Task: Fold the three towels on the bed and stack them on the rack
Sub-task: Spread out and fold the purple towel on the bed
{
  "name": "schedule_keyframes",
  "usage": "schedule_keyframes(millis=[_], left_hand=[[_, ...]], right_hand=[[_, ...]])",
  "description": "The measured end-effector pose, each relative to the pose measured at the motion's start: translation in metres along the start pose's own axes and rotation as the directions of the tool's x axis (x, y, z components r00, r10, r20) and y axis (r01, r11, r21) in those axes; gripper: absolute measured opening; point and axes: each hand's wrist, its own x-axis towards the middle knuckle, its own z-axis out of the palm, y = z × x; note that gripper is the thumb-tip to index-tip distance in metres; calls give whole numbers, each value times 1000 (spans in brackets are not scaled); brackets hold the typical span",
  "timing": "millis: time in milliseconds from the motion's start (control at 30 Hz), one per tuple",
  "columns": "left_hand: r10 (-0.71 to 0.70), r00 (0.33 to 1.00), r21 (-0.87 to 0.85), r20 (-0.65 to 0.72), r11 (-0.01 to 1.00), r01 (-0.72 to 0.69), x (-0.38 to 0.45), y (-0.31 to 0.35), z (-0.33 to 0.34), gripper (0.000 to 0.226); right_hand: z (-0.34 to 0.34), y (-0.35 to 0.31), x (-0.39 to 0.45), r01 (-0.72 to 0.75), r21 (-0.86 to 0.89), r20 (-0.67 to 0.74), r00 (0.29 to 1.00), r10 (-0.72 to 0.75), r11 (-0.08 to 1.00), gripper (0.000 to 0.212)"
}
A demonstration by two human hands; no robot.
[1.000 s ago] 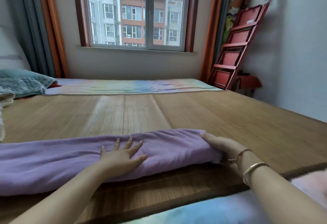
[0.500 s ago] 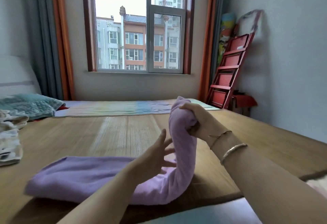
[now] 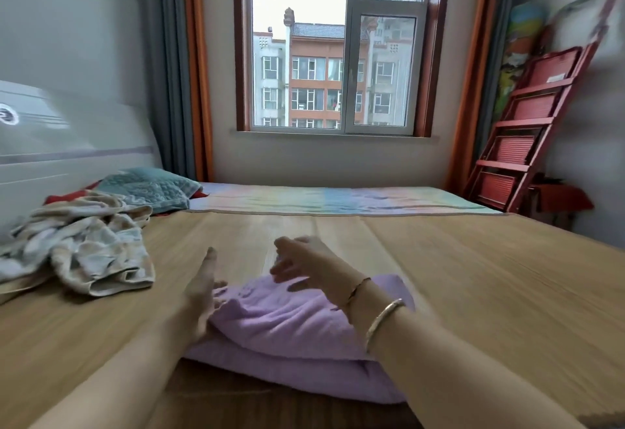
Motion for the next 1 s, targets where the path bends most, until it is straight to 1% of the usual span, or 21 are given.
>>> schedule_keyframes(millis=[33, 67, 100, 133, 167, 200, 233, 300, 333, 400, 433, 467, 533, 600, 633, 667, 767, 833, 900, 933, 1000], left_hand=[[-17, 999, 53, -35, 998, 19, 3, -2, -8, 90], [-20, 999, 113, -36, 993, 24, 3, -4, -11, 74], [2, 999, 221, -48, 975, 9, 5, -5, -9, 61], [65, 996, 350, -59, 936, -40, 8, -6, -5, 56], [169, 982, 507, -84, 855, -104, 12, -6, 0, 58], [269, 960, 642, -75, 750, -160, 13, -6, 7, 61], [316, 948, 731, -42, 656, -187, 11, -4, 16, 61], [328, 944, 836, 28, 510, -202, 6, -2, 31, 51], [352, 935, 881, 45, 427, -203, 4, -2, 38, 47], [404, 913, 947, 61, 265, -180, 1, -5, 48, 40], [405, 913, 960, 54, 230, -159, -1, -6, 50, 33], [410, 911, 963, 50, 223, -153, -2, -9, 50, 25], [460, 887, 939, 45, 283, -195, -2, -9, 44, 14], [544, 839, 888, 17, 377, -262, -2, 3, 30, 17], [567, 824, 871, -2, 405, -277, -2, 10, 20, 20], [585, 811, 868, -17, 410, -278, -4, 18, 12, 22], [648, 758, 912, -70, 350, -215, -9, 23, -3, 16], [704, 707, 944, -73, 278, -179, -11, 16, -8, 11], [747, 662, 970, -53, 196, -144, -12, 8, -12, 13], [757, 652, 976, -48, 175, -131, -11, 5, -13, 19], [730, 681, 974, -52, 187, -127, -10, -1, -15, 33]], right_hand=[[-4, 6, 2, -4, -45, -117, 993, -2, 999, 17], [-15, 17, 5, 17, -166, -223, 973, -54, 986, 15], [-28, 27, 1, -19, -266, -312, 948, -68, 964, 15], [-41, 40, -2, -77, -373, -358, 931, -67, 925, 17], [-53, 53, -6, -133, -442, -376, 925, -49, 887, 20], [-62, 62, -10, -187, -498, -383, 924, -21, 847, 23], [-68, 69, -13, -242, -539, -385, 923, 19, 807, 26], [-70, 80, -20, -304, -631, -361, 929, 76, 713, 32], [-68, 83, -22, -301, -663, -343, 936, 80, 686, 34], [-64, 90, -24, -281, -685, -323, 944, 66, 672, 37], [-62, 93, -24, -267, -682, -311, 948, 61, 680, 39], [-60, 94, -24, -253, -681, -292, 954, 62, 687, 42], [-57, 97, -22, -244, -685, -253, 963, 90, 687, 55], [-53, 93, -21, -224, -703, -225, 970, 88, 675, 70], [-50, 90, -22, -217, -713, -212, 973, 90, 667, 71], [-46, 87, -22, -207, -715, -198, 976, 91, 668, 68], [-28, 76, -25, -160, -728, -145, 986, 78, 667, 63], [-15, 73, -23, -130, -760, -127, 991, 50, 637, 63], [-10, 72, -21, -129, -779, -127, 991, 48, 614, 62], [-10, 73, -20, -140, -780, -131, 990, 60, 610, 62], [-12, 74, -20, -159, -778, -135, 987, 85, 607, 62]])
